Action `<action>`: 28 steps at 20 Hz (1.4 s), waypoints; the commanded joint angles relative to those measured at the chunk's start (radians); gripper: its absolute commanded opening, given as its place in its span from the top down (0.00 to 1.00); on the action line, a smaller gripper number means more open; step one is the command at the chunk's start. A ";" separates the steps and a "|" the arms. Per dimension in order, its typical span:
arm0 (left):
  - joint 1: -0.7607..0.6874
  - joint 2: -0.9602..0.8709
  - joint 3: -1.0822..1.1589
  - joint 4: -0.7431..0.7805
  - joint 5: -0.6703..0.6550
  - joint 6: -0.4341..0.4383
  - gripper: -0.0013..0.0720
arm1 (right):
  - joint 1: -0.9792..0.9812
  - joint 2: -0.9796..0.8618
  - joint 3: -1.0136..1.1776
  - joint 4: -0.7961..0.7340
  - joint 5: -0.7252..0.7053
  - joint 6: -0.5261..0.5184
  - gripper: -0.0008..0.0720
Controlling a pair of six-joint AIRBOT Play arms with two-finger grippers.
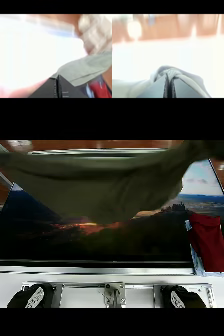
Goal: Fold the shirts.
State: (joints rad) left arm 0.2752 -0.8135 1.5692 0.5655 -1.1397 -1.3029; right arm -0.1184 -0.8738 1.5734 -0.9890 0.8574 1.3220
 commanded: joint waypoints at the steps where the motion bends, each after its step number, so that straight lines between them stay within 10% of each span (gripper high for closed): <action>1: 0.112 0.029 0.361 0.003 0.004 -0.045 0.93 | 0.001 0.102 0.204 -0.064 -0.062 0.005 0.89; 6: 0.148 0.081 0.505 0.109 -0.026 -0.046 0.93 | 0.001 0.203 0.290 -0.190 0.119 0.027 0.89; 13: 0.148 0.115 0.472 0.348 -0.526 -0.135 0.93 | 0.001 0.227 0.290 -0.375 0.616 0.109 0.89; 17: 0.148 0.117 0.297 0.349 -0.589 -0.176 0.93 | 0.001 0.106 0.233 -0.382 0.796 0.126 0.89; 21: 0.148 0.106 -0.058 0.356 -0.475 -0.150 0.93 | 0.002 -0.060 0.043 -0.336 0.694 0.126 0.89; 28: 0.116 -0.111 -0.486 0.172 0.106 0.024 0.93 | 0.002 -0.470 -0.164 -0.010 0.061 0.084 0.89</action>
State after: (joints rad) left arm 0.4114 -0.8299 1.2034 0.8463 -1.2861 -1.3777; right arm -0.1162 -1.1835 1.4582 -1.1698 1.1988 1.4277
